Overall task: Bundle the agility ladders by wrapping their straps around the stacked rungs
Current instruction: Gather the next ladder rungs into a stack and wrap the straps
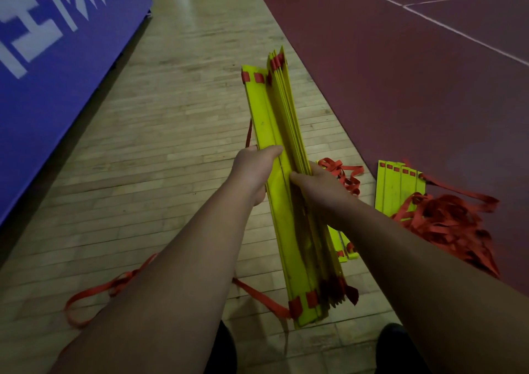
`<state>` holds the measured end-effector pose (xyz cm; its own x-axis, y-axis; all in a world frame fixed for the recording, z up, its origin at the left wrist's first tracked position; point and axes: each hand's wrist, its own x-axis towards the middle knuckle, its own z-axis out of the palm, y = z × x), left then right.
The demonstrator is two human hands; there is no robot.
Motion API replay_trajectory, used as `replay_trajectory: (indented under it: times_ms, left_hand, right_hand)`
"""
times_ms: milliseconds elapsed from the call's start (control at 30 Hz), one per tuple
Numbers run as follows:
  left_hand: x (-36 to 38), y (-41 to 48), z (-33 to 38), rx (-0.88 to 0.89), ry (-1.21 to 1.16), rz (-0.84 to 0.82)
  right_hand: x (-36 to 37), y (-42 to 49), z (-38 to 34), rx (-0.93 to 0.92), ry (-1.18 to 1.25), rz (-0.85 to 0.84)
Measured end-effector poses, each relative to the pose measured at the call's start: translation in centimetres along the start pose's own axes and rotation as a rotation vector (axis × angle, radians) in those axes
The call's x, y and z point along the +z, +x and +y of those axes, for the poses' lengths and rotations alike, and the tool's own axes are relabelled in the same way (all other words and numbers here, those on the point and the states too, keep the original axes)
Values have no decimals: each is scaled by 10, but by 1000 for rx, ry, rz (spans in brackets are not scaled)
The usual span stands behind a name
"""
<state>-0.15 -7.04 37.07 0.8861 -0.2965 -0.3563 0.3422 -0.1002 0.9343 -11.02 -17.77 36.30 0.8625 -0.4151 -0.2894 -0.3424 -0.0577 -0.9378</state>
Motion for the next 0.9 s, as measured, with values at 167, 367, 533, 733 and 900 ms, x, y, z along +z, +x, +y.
replay_trajectory:
  times_ms: [167,367,533,733,900]
  left_hand:
    - [1,-9,13,-32,-6,-79]
    - [7,0,10,-45,23,-101]
    - [6,-6,12,-2,4,-88]
    - [-2,-12,15,-32,6,-79]
    - [-2,-16,19,6,75,-50]
  right_hand:
    - [-2,-6,-5,34,138,-26]
    - [-1,-14,-8,23,198,-74]
    - [1,-18,-12,58,286,-92]
    - [-2,-21,-15,108,295,-124]
    - [0,-20,-15,98,250,-60]
